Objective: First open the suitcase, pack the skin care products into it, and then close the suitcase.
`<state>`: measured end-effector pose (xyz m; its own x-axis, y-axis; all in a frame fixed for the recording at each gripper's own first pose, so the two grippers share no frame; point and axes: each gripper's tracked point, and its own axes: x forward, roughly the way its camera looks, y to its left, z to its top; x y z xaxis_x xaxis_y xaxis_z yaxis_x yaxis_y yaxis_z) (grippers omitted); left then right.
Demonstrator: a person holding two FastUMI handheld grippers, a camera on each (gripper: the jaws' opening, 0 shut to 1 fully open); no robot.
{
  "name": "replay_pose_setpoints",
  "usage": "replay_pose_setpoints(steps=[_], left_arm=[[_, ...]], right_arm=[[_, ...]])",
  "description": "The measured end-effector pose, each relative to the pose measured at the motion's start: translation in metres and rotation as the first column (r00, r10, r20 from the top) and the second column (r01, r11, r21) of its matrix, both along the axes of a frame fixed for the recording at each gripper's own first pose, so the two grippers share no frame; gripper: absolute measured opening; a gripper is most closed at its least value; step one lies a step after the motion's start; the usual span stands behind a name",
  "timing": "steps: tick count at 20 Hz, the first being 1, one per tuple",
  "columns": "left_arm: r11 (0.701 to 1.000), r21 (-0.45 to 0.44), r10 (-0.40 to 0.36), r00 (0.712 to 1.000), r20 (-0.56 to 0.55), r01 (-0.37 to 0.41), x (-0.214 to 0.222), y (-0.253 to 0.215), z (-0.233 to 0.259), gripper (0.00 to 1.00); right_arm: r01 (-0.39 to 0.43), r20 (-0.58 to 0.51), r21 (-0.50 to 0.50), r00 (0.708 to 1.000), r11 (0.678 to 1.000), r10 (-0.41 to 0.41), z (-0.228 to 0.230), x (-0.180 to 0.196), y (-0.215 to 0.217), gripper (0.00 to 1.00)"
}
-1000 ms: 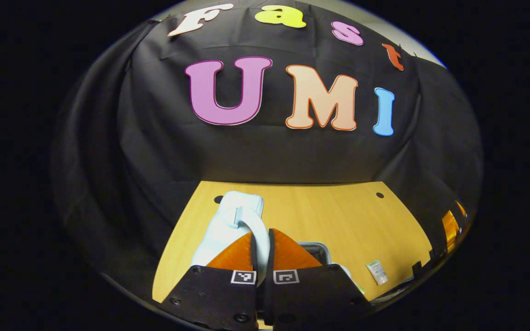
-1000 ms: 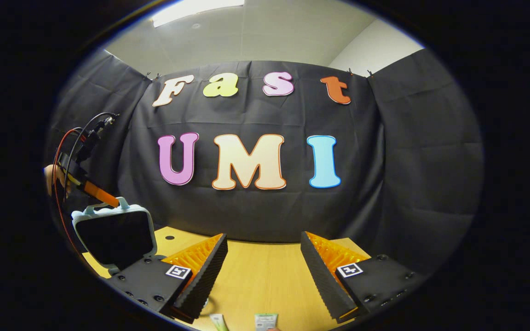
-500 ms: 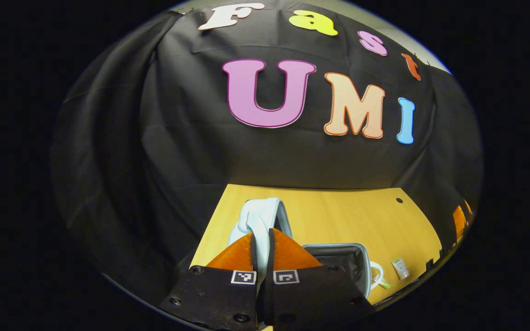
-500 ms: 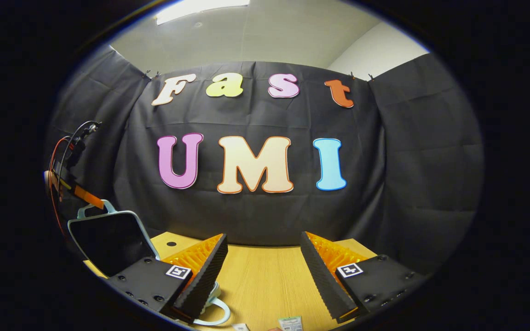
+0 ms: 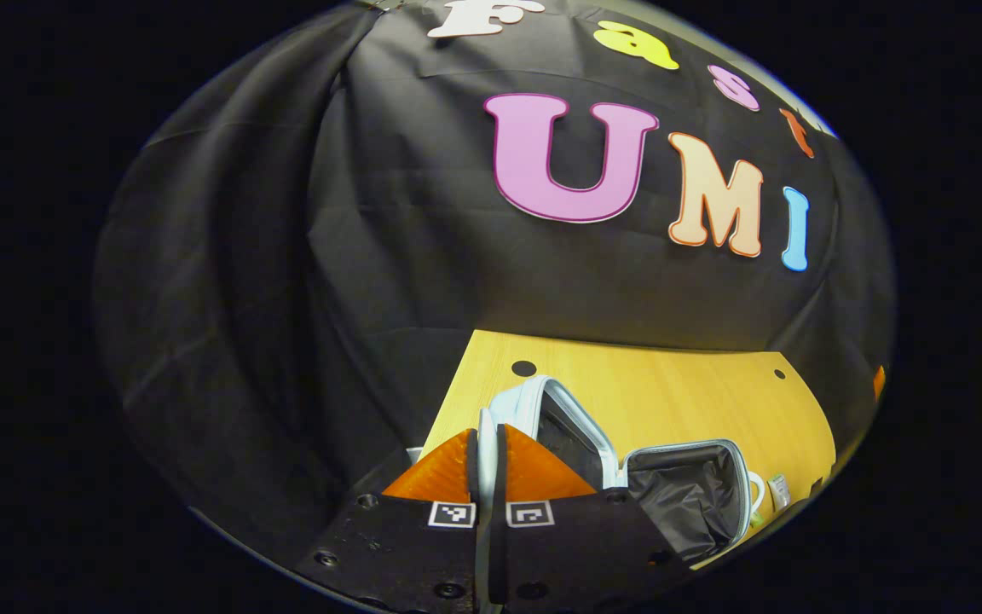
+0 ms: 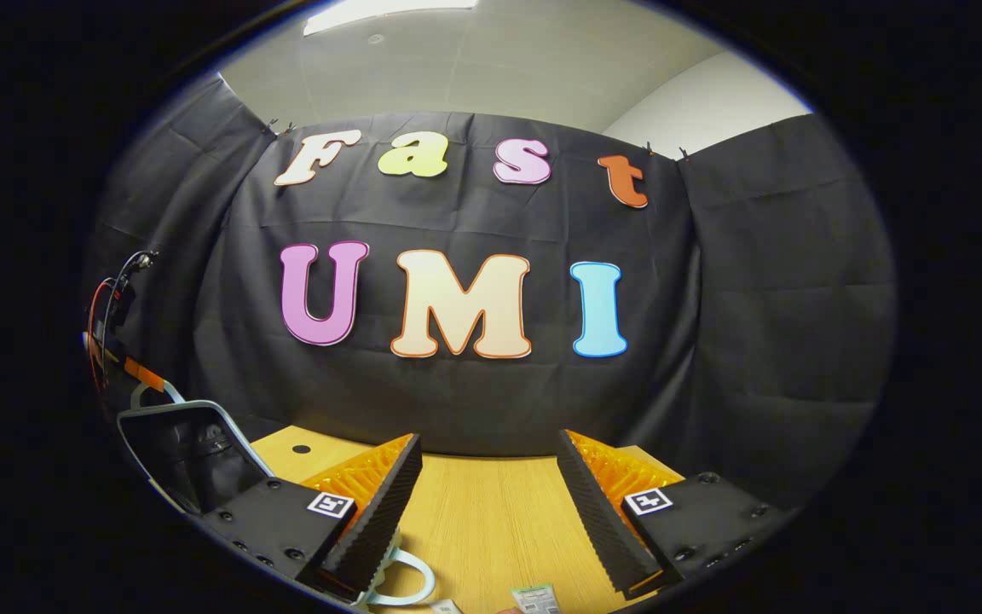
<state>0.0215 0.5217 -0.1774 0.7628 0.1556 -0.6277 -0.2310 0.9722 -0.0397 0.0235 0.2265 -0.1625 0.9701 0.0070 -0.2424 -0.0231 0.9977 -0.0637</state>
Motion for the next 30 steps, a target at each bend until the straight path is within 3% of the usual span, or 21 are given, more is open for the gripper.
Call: replay_pose_setpoints(steps=[7,15,19,23,26,30], left_arm=[[0.996,-0.017,0.089,0.994,-0.068,-0.090,-0.026,0.044,-0.051,0.00],[0.988,0.051,0.149,0.979,-0.139,-0.144,-0.054,0.072,-0.116,0.04],[0.976,0.059,0.216,0.960,-0.180,-0.209,-0.064,0.080,-0.138,0.07],[0.960,0.142,0.250,0.967,-0.038,-0.243,-0.046,0.077,-0.108,0.30],[0.938,0.193,0.265,0.954,0.141,-0.289,-0.035,0.074,-0.046,1.00],[0.915,0.186,0.272,0.890,0.366,-0.357,-0.028,0.044,0.037,0.95]], right_arm=[[-0.014,-0.024,-0.016,1.000,1.000,0.014,-0.006,-0.006,0.011,0.98],[-0.003,-0.046,-0.020,0.999,1.000,0.002,-0.009,-0.010,0.004,0.98],[0.004,-0.046,-0.032,0.999,0.999,-0.006,-0.009,-0.011,-0.002,0.98],[0.000,-0.017,-0.034,1.000,0.999,-0.001,-0.001,-0.009,-0.005,0.98],[-0.018,0.008,-0.002,1.000,1.000,0.018,0.005,-0.007,-0.004,0.98],[-0.037,0.049,0.015,0.998,0.999,0.036,0.016,-0.003,-0.014,0.99]])
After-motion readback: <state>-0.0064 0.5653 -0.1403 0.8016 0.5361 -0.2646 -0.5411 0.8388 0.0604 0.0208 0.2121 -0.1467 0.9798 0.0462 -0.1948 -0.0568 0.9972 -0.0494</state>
